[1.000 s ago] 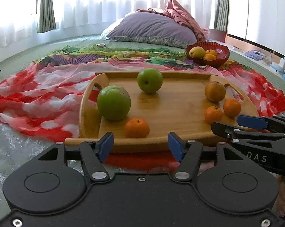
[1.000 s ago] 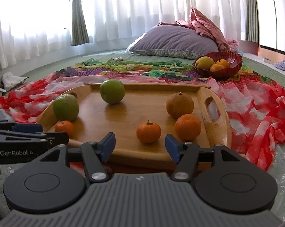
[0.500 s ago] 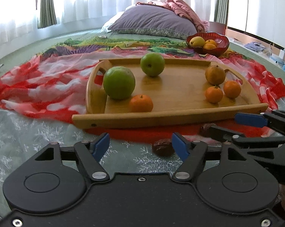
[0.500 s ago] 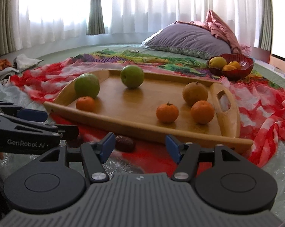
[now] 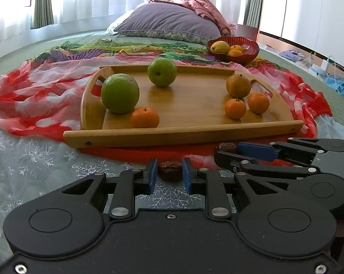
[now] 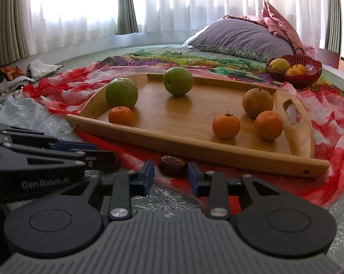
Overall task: Organize fruits
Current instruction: 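Grasp a brown date with the left gripper while the right gripper grasps another date, then carry both dates onto the bamboo tray with both grippers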
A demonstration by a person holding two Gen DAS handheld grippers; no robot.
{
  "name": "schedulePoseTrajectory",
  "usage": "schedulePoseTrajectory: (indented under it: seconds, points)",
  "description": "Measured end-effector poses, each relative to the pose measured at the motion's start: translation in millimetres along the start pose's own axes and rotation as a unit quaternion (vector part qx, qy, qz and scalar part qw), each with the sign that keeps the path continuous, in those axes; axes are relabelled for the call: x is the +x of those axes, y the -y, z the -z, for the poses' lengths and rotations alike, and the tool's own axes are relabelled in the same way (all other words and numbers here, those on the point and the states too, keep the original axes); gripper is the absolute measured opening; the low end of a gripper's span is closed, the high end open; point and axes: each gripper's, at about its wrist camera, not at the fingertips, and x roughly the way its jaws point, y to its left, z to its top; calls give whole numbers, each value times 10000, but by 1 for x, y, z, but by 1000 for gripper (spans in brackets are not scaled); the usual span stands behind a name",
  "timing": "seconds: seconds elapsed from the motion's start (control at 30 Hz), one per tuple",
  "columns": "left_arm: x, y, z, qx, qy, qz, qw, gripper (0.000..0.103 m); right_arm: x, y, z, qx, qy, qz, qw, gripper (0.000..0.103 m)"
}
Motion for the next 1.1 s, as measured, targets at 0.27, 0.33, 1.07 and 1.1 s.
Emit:
schedulePoseTrajectory:
  seconds: [0.27, 0.33, 1.07, 1.1]
  points:
    - [5, 0, 6, -30, -88, -28, 10000, 21, 1, 1, 0, 91, -3, 3, 10000, 35]
    - [3, 2, 4, -26, -36, -13, 10000, 21, 0, 1, 0, 116, 27, 15, 9999, 33]
    - [3, 1, -66, 47, 533, -84, 9985, 20, -11, 14, -37, 111, 540, 355, 9978, 32]
    - [5, 2, -71, 68, 553, -87, 9984, 20, -10, 16, -41, 115, 562, 386, 9976, 32]
